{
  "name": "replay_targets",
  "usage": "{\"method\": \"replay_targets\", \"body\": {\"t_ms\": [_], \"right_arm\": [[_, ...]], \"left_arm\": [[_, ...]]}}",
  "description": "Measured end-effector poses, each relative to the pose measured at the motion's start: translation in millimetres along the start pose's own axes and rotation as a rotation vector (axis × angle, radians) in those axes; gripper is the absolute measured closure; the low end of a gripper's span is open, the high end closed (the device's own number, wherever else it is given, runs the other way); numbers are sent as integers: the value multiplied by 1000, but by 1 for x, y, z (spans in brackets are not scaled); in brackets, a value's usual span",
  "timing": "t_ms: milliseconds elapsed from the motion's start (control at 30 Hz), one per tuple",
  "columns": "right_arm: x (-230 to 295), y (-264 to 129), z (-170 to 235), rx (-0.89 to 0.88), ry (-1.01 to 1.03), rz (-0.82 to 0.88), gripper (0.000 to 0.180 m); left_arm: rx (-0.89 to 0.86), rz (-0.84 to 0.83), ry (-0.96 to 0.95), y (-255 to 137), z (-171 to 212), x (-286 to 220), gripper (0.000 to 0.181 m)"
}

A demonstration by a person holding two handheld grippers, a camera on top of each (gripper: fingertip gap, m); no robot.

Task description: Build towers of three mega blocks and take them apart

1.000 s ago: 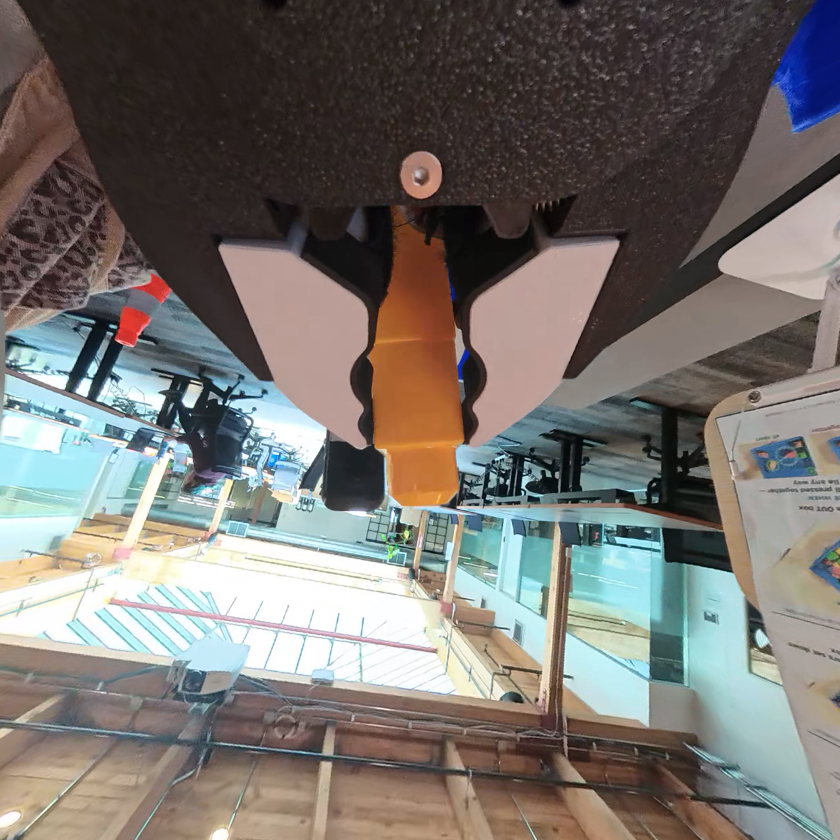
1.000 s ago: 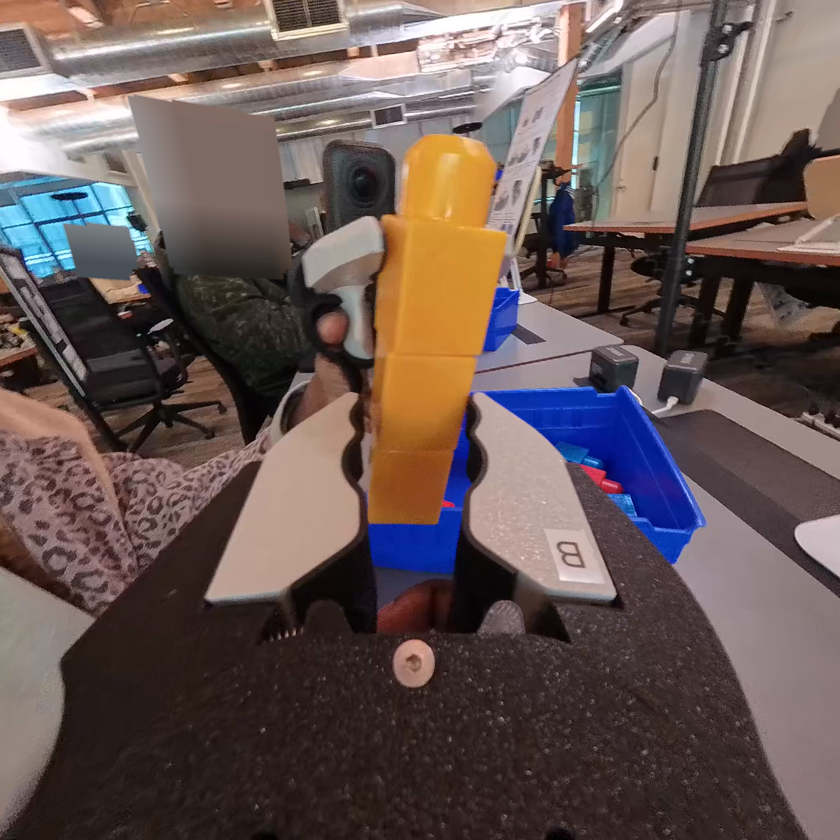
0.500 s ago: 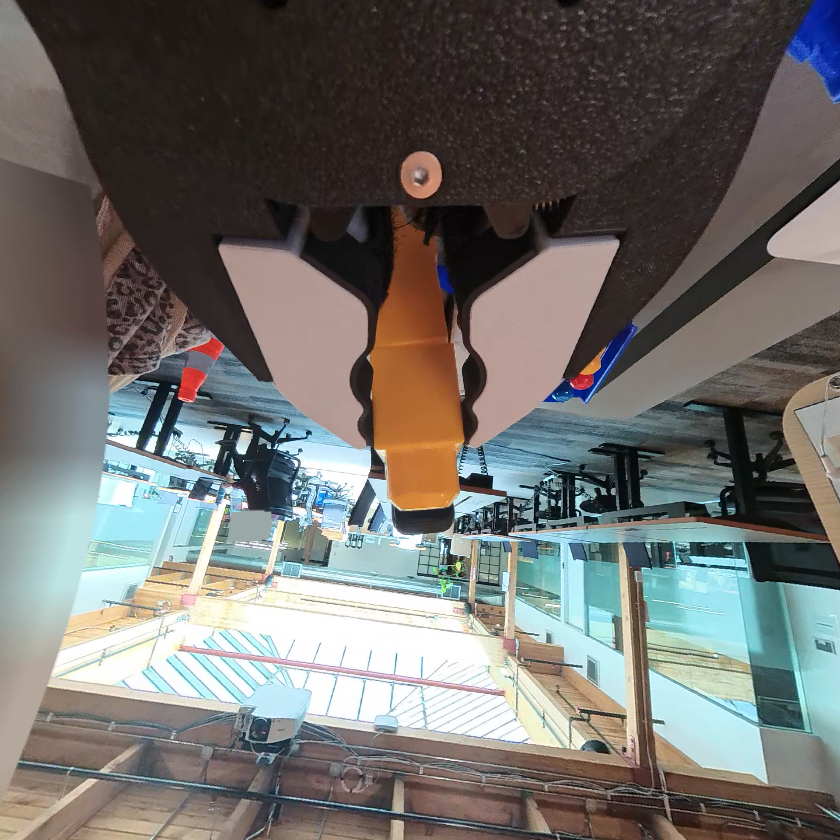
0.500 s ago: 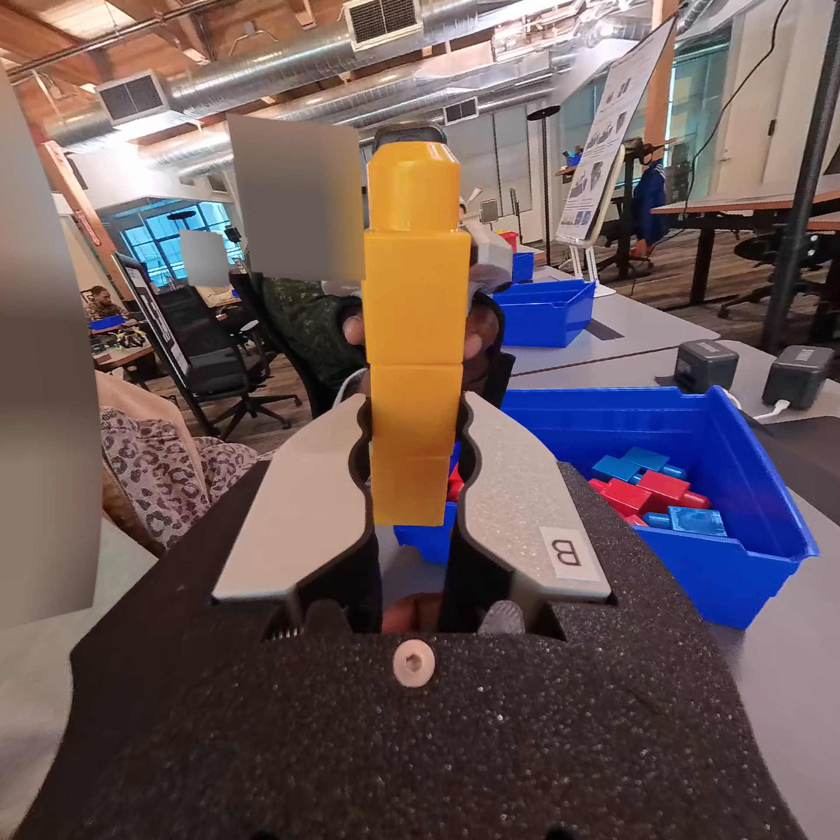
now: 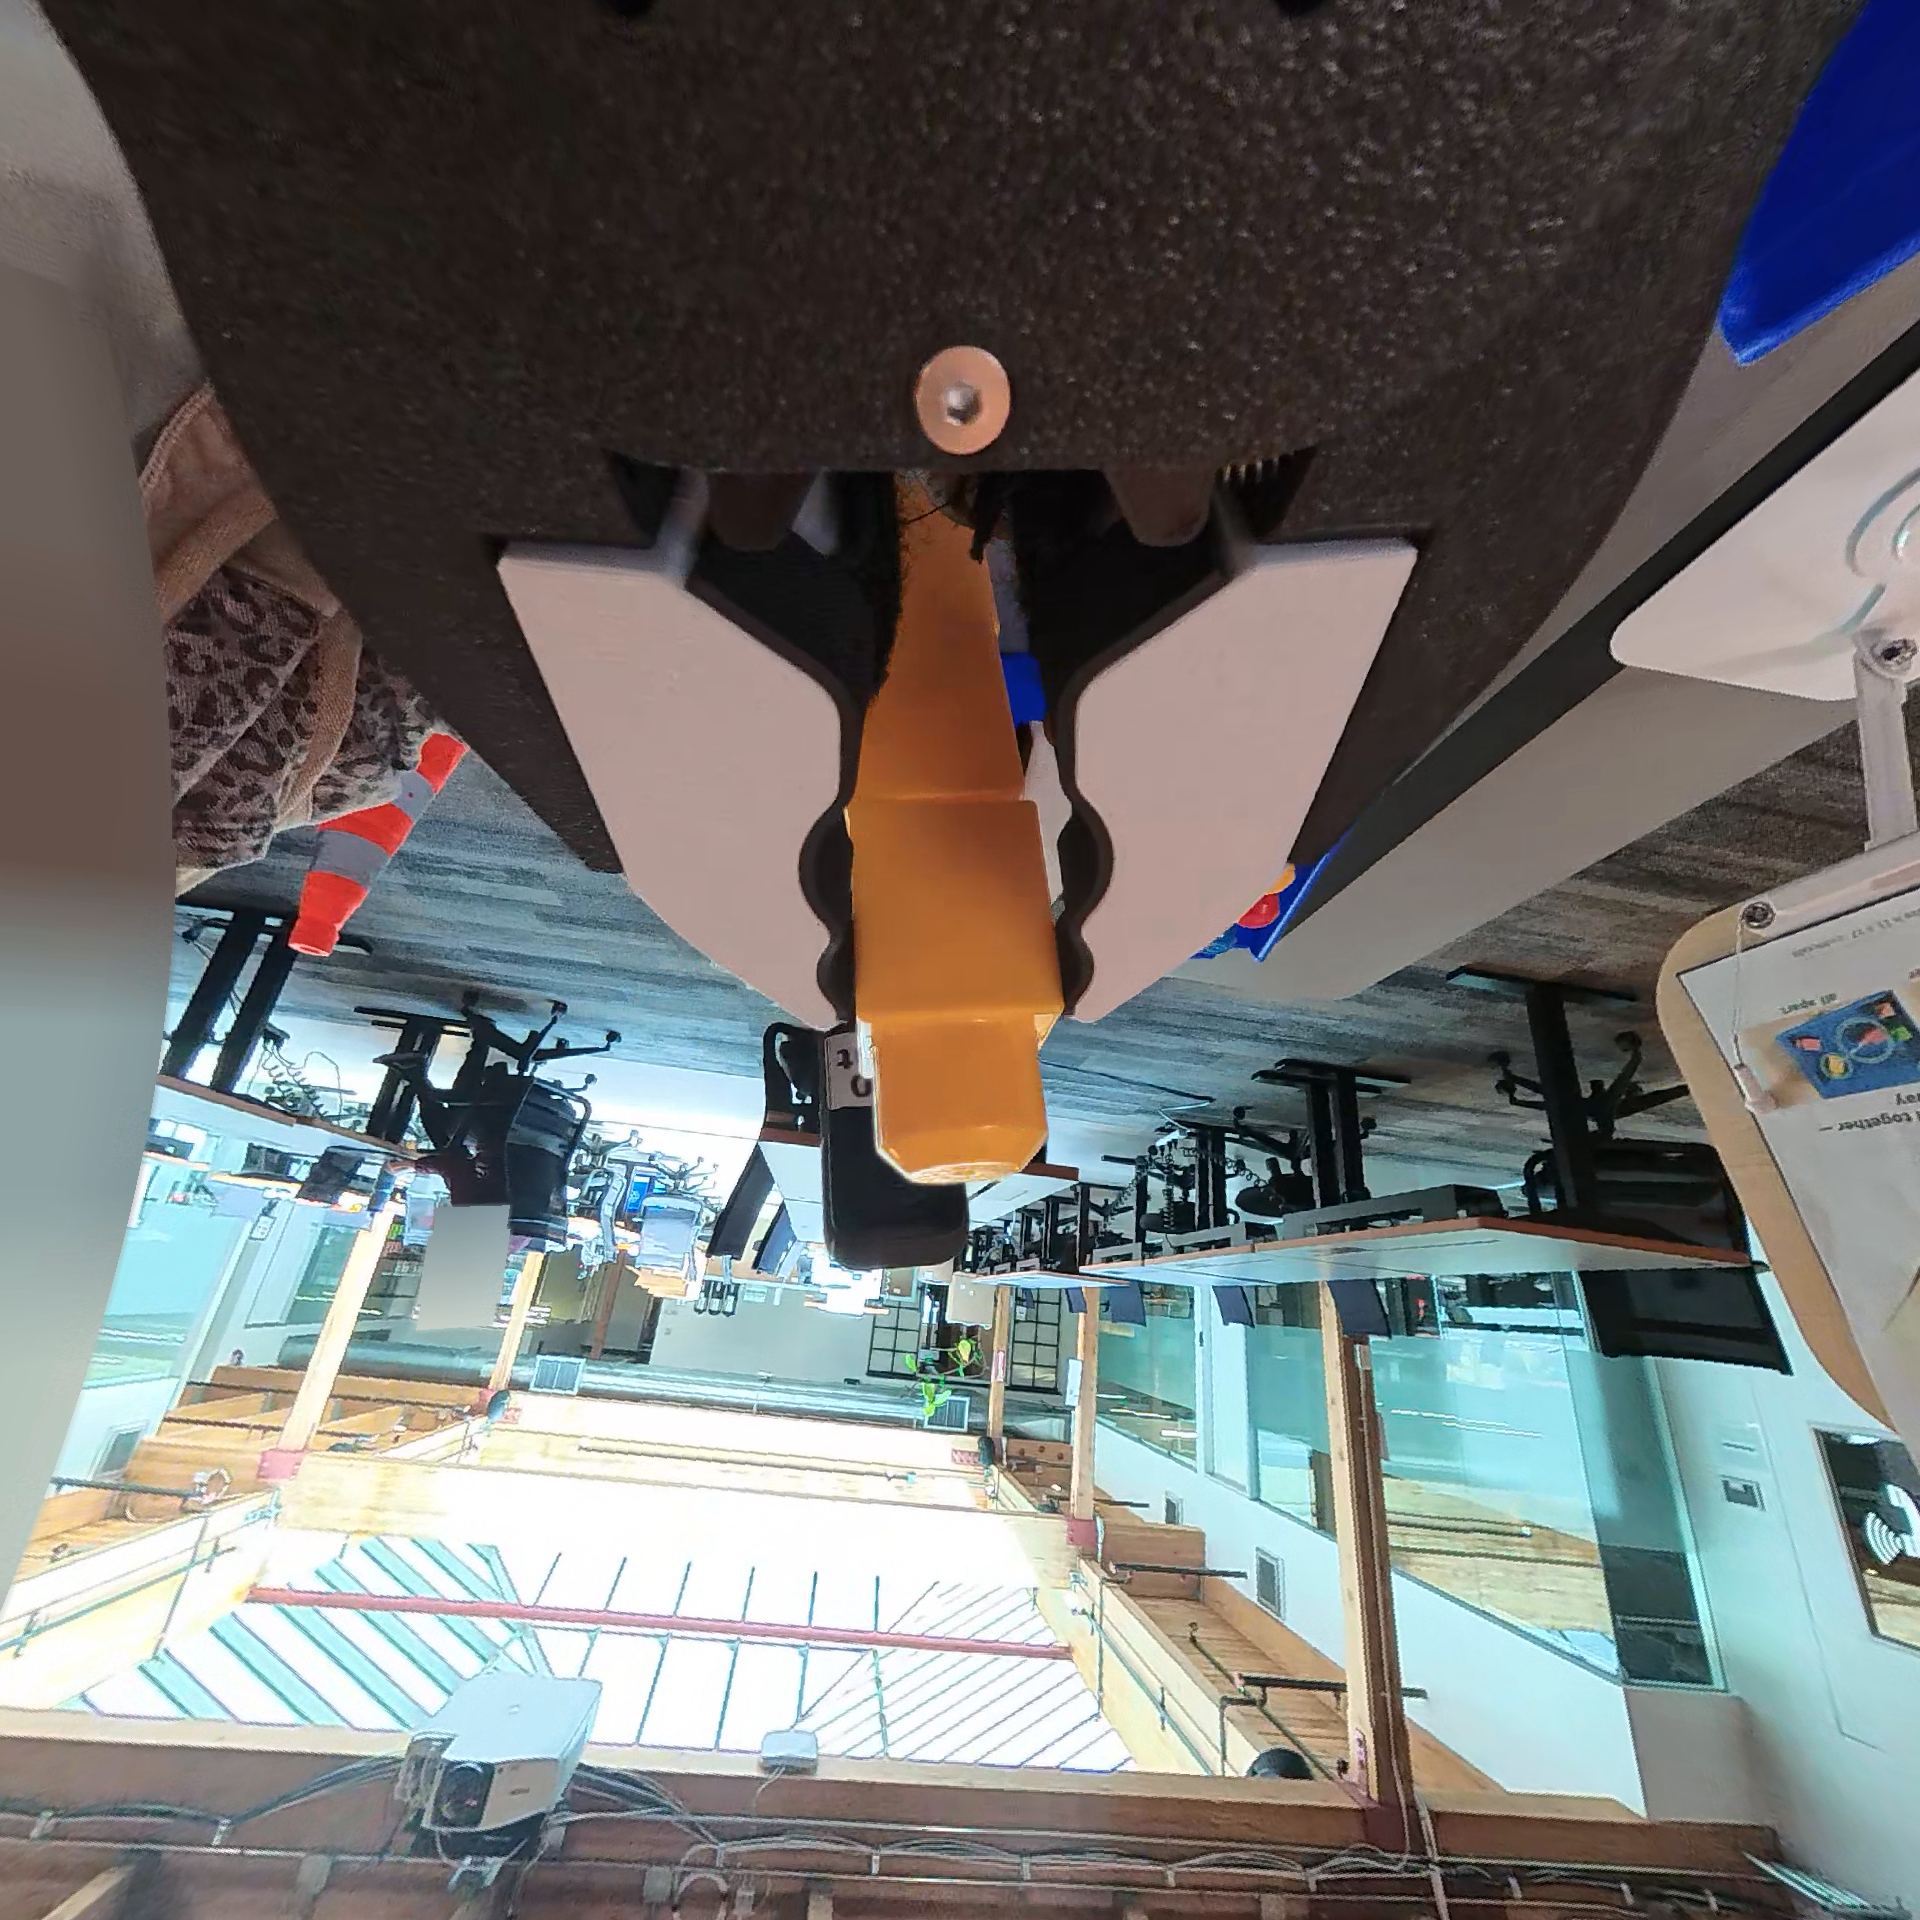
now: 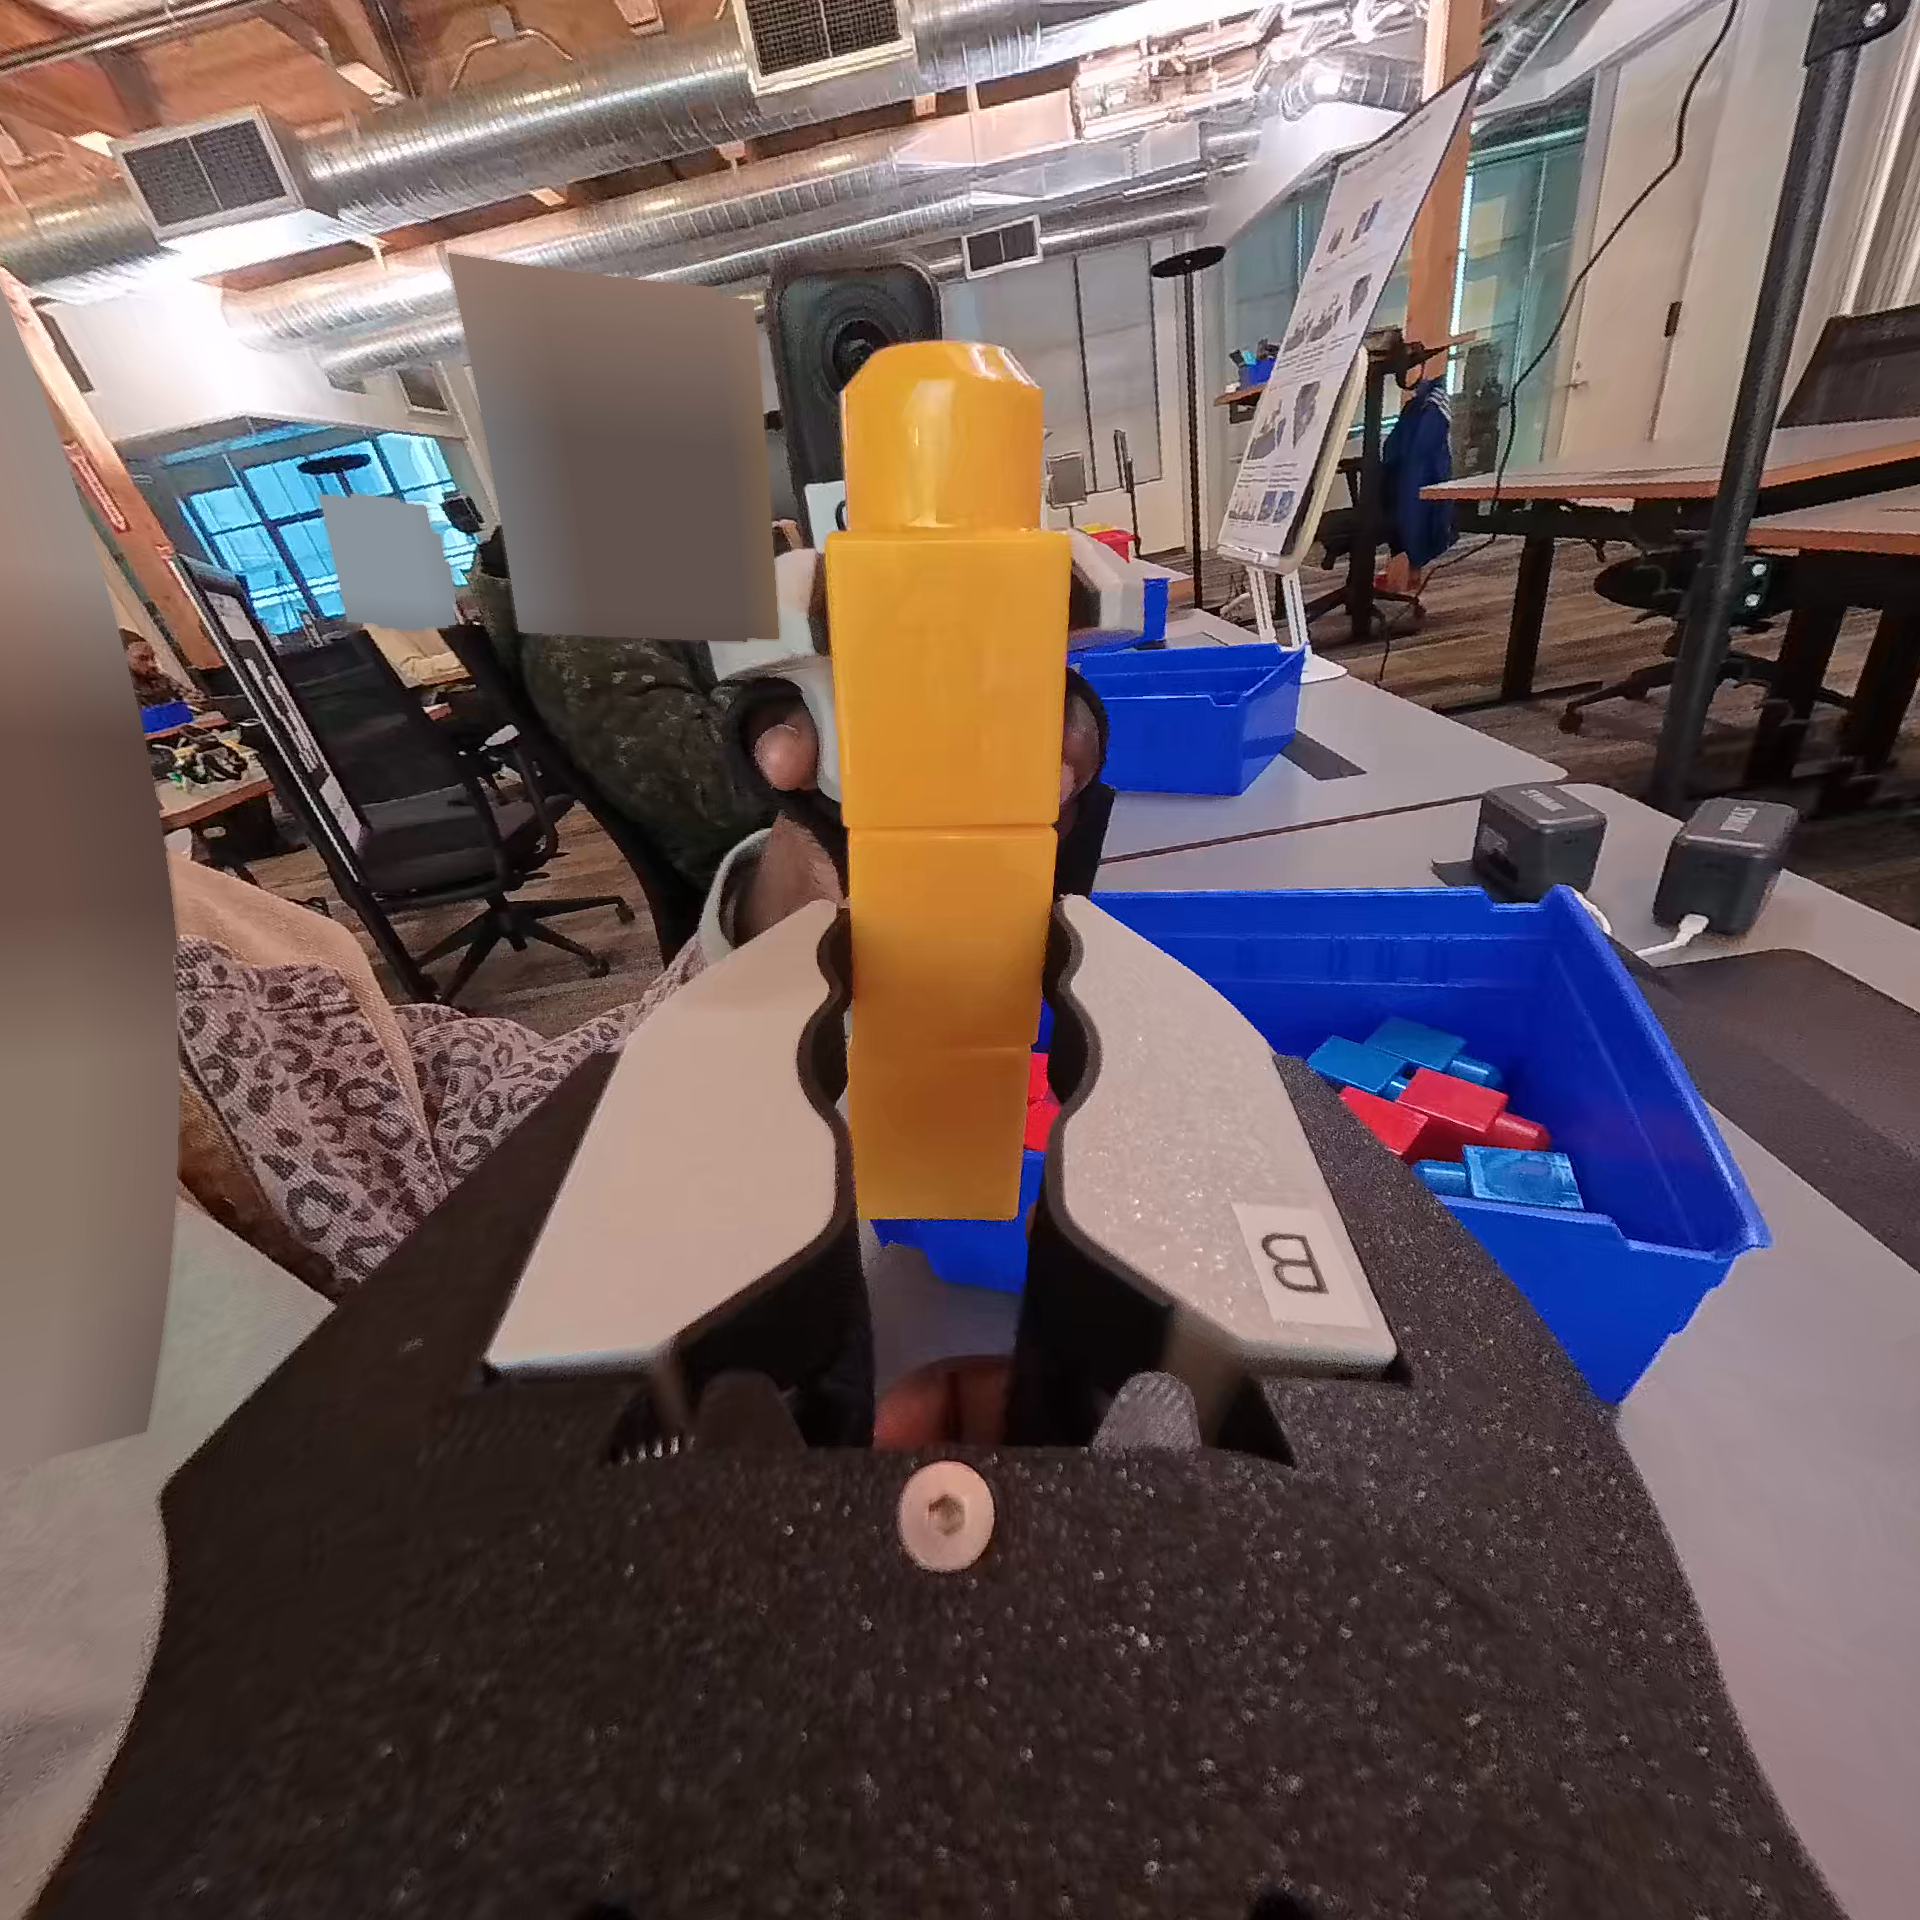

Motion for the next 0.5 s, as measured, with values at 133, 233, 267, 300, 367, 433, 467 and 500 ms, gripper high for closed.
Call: {"method": "replay_targets", "body": {"t_ms": [133, 233, 267, 300, 367, 433, 467, 500], "right_arm": [[-1, -1, 0, 9, -6, 17, 145], [-1, -1, 0, 16, -9, 26, 145], [-1, -1, 0, 19, -11, 32, 145], [-1, -1, 0, 22, -15, 36, 145], [-2, -1, 0, 28, -19, 52, 145], [-2, -1, 0, 29, -25, 51, 145], [-2, -1, 0, 30, -27, 51, 145], [-2, -1, 0, 33, -30, 52, 145]], "left_arm": [[6, -6, 2, -1, 1, 1, 144], [10, -10, 0, 0, 1, 2, 144], [12, -15, 5, 0, 1, 2, 144], [13, -18, 9, 0, 1, 2, 144], [18, -32, 15, 0, 1, 3, 144], [16, -28, 21, 0, 1, 2, 144], [12, -21, 20, -1, 1, 2, 144], [8, -13, 17, -1, 2, 2, 144]]}}
Point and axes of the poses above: each gripper's, where its closed fingertips meet, y out along the fingers, z out of its underside, x = y × z across the jaws, the point moved 7 cm from there along -y, back along the fingers, and after that the axes turned 13 degrees about -z, right-handed, at the moved point
